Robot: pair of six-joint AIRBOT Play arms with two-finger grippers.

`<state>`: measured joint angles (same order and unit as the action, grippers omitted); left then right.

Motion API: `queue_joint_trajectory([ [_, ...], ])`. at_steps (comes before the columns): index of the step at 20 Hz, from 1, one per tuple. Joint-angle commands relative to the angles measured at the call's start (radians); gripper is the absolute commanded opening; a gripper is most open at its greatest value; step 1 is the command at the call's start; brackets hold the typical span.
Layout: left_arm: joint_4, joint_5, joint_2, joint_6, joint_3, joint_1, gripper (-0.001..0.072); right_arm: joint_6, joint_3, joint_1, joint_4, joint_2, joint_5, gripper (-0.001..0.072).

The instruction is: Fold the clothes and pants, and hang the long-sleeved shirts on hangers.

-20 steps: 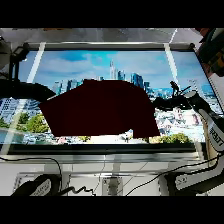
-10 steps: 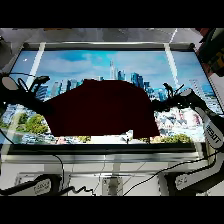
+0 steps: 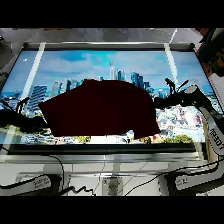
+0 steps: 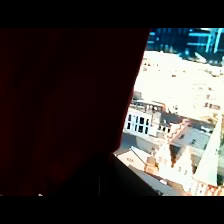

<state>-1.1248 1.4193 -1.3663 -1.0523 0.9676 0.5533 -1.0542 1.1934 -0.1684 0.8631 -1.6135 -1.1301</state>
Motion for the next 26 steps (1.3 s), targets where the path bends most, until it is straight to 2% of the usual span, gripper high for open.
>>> queue_joint_trajectory([
  [1,0.074,-0.172,-0.007,-0.006,-0.123,0.053,0.049,0.002,0.001,0.001,-0.003,0.005,-0.003,0.0012],
  [5,0.147,-0.303,-0.058,-0.006,-0.164,0.015,0.0484,0.001,0.001,0.001,-0.003,0.005,-0.003,0.0013],
  [10,0.204,-0.356,-0.14,-0.002,-0.163,-0.04,0.048,0.002,0.001,0.001,-0.014,0.005,0.007,0.0013],
  [11,0.216,-0.366,-0.141,0.009,-0.163,-0.05,0.042,0.002,0.002,0.001,-0.031,0.006,0.004,0.0013],
  [12,0.243,-0.363,-0.139,0.036,-0.155,-0.058,0.0185,0.002,0.002,0.001,-0.043,0.013,0.005,0.0012],
  [13,0.28,-0.349,-0.138,0.059,-0.138,-0.061,0.0007,0.004,0.002,0.001,-0.053,0.026,0.01,0.0012],
  [16,0.384,-0.259,-0.126,0.077,-0.001,-0.065,0.0009,0.029,0.026,0.001,-0.051,0.093,0.024,0.0012],
  [19,0.386,-0.175,-0.051,0.096,0.212,-0.081,0.001,0.063,0.067,0.001,-0.051,0.214,0.024,0.0012],
  [21,0.404,-0.178,0.036,0.108,0.344,-0.085,0.001,0.08,0.086,0.001,-0.051,0.321,0.025,0.0012],
  [24,0.484,-0.193,0.19,0.202,0.484,-0.084,0.001,0.08,0.092,0.001,-0.051,0.507,0.035,0.0012],
  [26,0.487,-0.252,0.303,0.265,0.511,-0.084,0.001,0.08,0.092,0.001,-0.053,0.63,0.033,0.0012],
])
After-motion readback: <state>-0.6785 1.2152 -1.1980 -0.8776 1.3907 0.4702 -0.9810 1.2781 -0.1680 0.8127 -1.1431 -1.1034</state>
